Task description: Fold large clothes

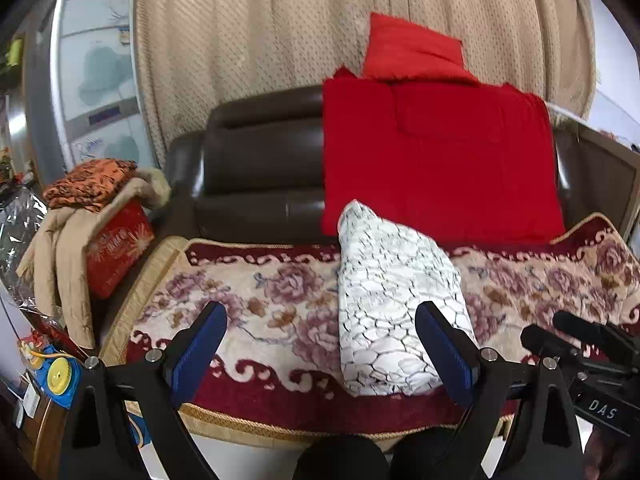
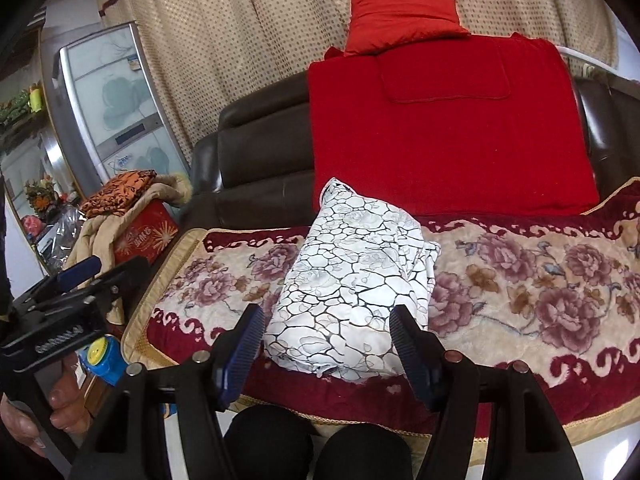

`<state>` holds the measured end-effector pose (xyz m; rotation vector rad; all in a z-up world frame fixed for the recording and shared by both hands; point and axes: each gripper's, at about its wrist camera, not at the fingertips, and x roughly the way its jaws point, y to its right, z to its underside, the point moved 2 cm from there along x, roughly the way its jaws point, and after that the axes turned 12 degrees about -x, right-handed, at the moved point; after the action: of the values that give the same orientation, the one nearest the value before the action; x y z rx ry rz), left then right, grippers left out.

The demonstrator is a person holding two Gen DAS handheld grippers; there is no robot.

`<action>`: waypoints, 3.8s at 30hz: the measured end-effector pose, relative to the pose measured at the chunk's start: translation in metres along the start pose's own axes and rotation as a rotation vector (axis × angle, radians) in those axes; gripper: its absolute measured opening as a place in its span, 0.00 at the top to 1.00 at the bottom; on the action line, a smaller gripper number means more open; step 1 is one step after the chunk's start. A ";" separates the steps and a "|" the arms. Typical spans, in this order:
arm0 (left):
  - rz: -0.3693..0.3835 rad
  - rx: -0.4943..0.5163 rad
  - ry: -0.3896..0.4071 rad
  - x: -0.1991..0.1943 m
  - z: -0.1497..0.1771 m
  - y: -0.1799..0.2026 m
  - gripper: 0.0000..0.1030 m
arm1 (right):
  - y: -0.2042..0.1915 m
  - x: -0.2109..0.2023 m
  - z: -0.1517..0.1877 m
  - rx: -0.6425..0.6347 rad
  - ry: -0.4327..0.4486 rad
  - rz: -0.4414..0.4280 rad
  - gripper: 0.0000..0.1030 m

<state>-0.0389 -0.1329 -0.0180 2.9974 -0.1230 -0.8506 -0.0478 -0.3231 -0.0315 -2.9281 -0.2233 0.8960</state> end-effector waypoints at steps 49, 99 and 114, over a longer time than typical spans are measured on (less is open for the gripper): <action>-0.151 -0.006 0.158 -0.061 -0.004 -0.027 0.08 | -0.034 -0.046 0.004 0.024 0.047 0.060 0.26; -0.113 0.001 0.169 -0.059 -0.026 -0.024 0.07 | -0.049 -0.066 -0.034 0.001 0.089 0.119 0.26; -0.105 0.018 0.118 -0.016 -0.035 -0.024 0.07 | -0.035 -0.021 -0.043 0.044 0.041 0.118 0.26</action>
<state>-0.0323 -0.1081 0.0191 3.0855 0.0297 -0.6812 -0.0447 -0.2932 0.0190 -2.9414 -0.0275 0.8425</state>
